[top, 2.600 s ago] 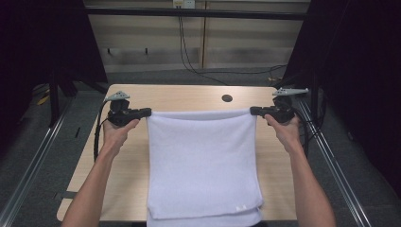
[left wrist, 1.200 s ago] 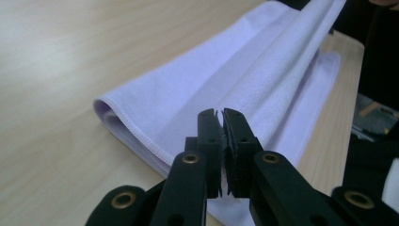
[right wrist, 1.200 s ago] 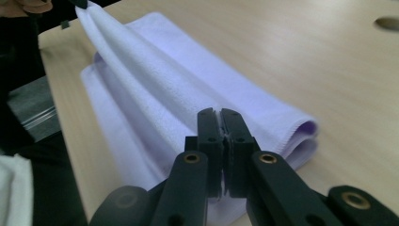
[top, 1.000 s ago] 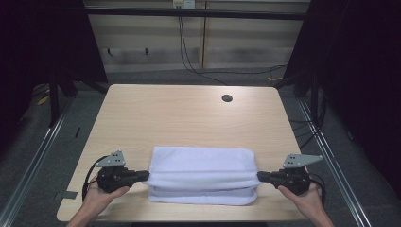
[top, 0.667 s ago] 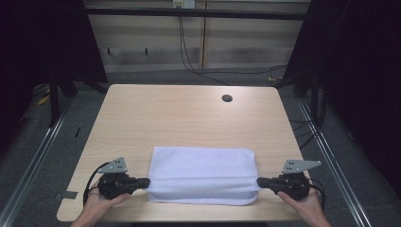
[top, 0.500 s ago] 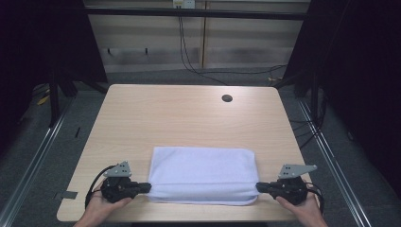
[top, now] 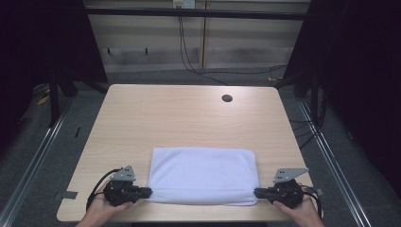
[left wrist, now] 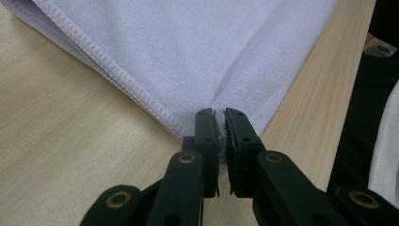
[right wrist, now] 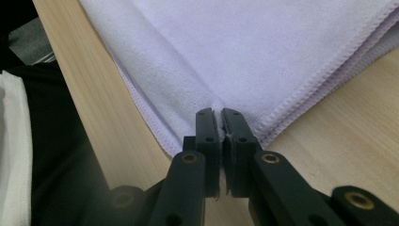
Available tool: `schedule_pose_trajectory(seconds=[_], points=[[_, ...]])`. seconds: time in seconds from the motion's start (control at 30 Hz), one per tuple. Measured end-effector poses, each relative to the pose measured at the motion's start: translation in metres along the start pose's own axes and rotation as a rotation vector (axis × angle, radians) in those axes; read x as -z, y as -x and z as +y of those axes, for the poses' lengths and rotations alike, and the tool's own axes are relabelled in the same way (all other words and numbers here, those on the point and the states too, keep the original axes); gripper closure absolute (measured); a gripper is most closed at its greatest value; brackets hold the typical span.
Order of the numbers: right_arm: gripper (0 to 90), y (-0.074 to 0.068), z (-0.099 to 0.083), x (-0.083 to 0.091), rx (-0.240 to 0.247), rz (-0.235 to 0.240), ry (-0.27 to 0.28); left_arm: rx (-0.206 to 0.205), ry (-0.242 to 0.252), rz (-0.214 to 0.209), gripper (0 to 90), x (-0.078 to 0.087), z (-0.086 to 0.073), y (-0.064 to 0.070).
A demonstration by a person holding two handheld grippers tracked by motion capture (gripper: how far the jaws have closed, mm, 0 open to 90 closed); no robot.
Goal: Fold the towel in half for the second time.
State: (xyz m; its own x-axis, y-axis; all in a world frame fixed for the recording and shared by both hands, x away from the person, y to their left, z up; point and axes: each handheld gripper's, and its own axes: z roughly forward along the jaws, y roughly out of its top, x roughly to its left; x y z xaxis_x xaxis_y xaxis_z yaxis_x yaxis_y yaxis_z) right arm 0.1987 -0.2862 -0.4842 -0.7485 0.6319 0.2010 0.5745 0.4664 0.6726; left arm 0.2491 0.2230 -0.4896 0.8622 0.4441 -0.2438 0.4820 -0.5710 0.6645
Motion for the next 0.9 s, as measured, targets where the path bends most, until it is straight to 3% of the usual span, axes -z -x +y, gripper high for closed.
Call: schedule_pose_trajectory(seconds=[0.13,0.2,0.27,0.33,0.47,0.57,0.6,0.63,0.67,0.73,0.8,0.9], points=[[85.7,-0.001,-0.002,-0.005,0.013,-0.018,-0.039,-0.011,-0.016,-0.011,82.6,0.0,-0.001,0.003],[82.1,-0.001,-0.003,-0.004,-0.002,-0.014,-0.039,-0.008,-0.015,-0.024,78.4,0.001,-0.001,0.004],[75.6,-0.001,-0.004,-0.001,-0.011,-0.011,-0.016,-0.008,0.006,-0.026,73.3,0.004,0.001,0.004],[73.3,0.0,-0.003,0.005,-0.033,0.018,0.045,0.006,0.071,-0.05,66.4,0.01,0.004,0.003],[64.8,0.006,0.002,0.02,-0.108,0.023,0.19,0.038,0.17,-0.004,54.4,0.02,0.015,-0.003],[56.4,0.015,0.009,0.026,-0.135,-0.016,0.263,0.086,0.201,0.048,46.7,0.024,0.024,-0.014],[56.4,0.015,0.009,0.026,-0.135,-0.016,0.263,0.086,0.201,0.048,43.3,0.024,0.024,-0.014],[54.0,0.019,0.011,0.028,-0.149,-0.044,0.288,0.12,0.23,0.077,43.3,0.028,0.028,-0.022],[50.0,0.029,0.018,0.034,-0.183,-0.105,0.347,0.148,0.27,0.123,39.6,0.034,0.031,-0.031],[47.5,0.035,0.022,0.039,-0.2,-0.15,0.38,0.187,0.302,0.162,37.2,0.04,0.032,-0.041],[44.7,0.043,0.026,0.043,-0.219,-0.174,0.406,0.218,0.31,0.207,35.0,0.043,0.032,-0.05],[38.7,0.056,0.029,0.045,-0.25,-0.251,0.416,0.261,0.309,0.266,31.4,0.043,0.026,-0.061]])
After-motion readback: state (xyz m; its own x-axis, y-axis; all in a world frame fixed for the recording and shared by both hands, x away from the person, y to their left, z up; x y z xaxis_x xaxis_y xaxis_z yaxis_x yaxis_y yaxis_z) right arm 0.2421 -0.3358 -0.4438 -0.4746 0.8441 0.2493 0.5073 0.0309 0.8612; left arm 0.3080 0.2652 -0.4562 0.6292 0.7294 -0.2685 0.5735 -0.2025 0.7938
